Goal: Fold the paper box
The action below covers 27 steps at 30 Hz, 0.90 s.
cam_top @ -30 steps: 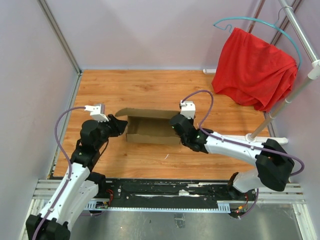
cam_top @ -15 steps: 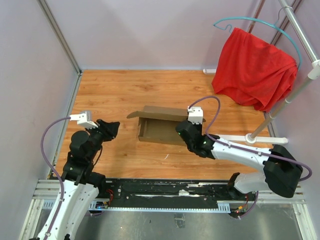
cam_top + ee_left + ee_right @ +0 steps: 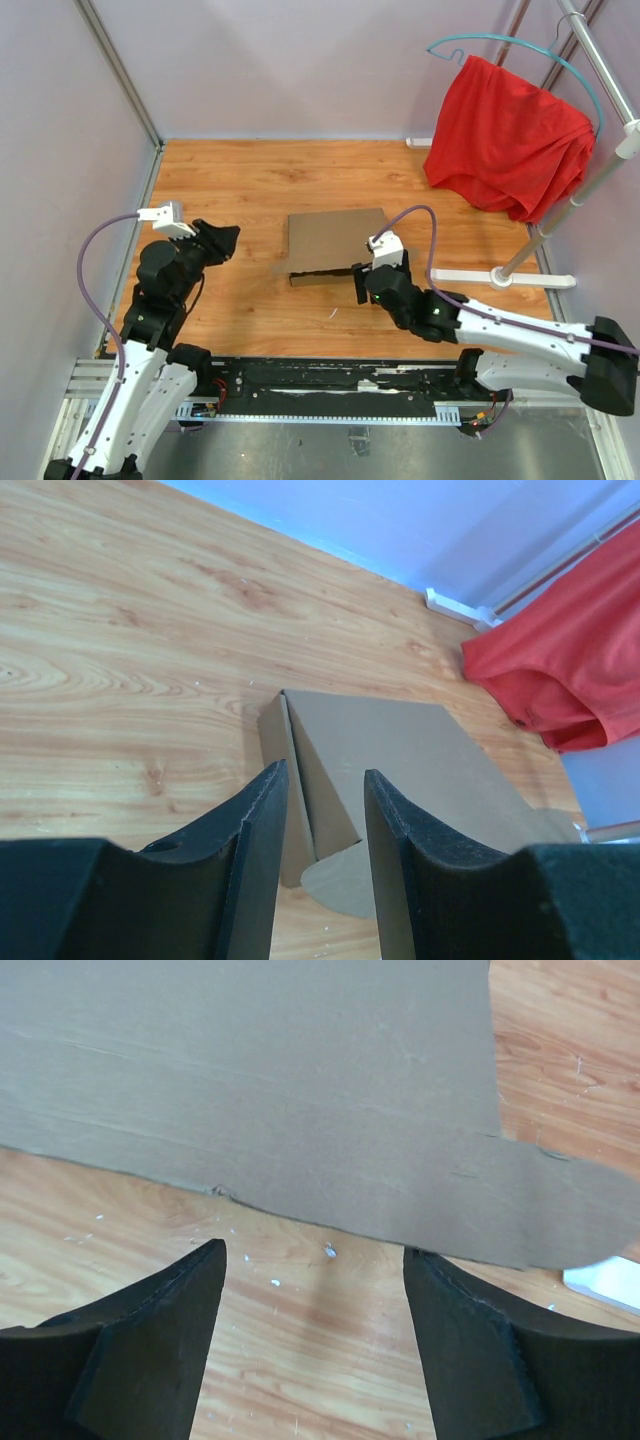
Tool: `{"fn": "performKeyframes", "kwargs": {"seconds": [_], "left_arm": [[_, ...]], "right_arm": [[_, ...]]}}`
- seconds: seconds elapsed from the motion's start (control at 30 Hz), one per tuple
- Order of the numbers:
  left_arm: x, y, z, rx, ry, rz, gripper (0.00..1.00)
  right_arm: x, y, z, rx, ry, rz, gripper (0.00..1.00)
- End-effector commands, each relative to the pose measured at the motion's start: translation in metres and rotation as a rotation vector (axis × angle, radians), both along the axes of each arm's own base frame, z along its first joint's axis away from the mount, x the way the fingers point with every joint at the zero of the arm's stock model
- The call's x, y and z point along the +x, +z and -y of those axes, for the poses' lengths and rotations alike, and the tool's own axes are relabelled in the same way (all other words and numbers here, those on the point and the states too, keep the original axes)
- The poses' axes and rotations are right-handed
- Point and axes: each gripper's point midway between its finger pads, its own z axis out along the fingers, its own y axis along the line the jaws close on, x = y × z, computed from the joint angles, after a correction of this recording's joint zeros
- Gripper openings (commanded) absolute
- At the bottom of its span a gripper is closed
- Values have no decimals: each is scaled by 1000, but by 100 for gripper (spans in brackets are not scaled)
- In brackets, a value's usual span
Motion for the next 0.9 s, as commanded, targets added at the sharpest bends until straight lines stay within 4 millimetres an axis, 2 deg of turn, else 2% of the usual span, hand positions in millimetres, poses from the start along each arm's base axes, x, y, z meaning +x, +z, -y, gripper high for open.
{"fn": "performKeyframes", "kwargs": {"seconds": [0.0, 0.17, 0.27, 0.37, 0.43, 0.5, 0.53, 0.6, 0.67, 0.73, 0.87], "left_arm": [[7, 18, 11, 12, -54, 47, 42], [6, -4, 28, 11, -152, -10, 43], [3, -20, 35, 22, -198, -36, 43], [4, -24, 46, 7, -260, -41, 41], [8, -24, 56, -3, -314, -48, 39], [14, -27, 64, 4, -354, -66, 38], [17, -29, 68, 11, -372, -74, 37], [26, -36, 75, 26, -403, -106, 36], [33, -38, 83, 47, -430, -119, 36], [41, -42, 89, 66, -448, -137, 35], [53, -53, 104, 86, -497, -164, 35]], "right_arm": [[-28, 23, 17, 11, 54, -34, 73], [-55, 43, 40, 124, 109, -49, 73], [-49, 61, 60, 169, 57, 35, 84], [-36, 76, 70, 129, 13, 81, 76], [-24, 74, 64, 87, 22, 27, 67], [-9, 59, 51, 73, 59, -97, 55], [1, 45, 43, 60, 75, -175, 45], [22, 36, 34, 75, 88, -245, 30], [44, 39, 25, 88, 100, -250, 24], [65, 39, 15, 89, 113, -255, 24], [91, 20, 4, 65, 126, -359, 23]]}}
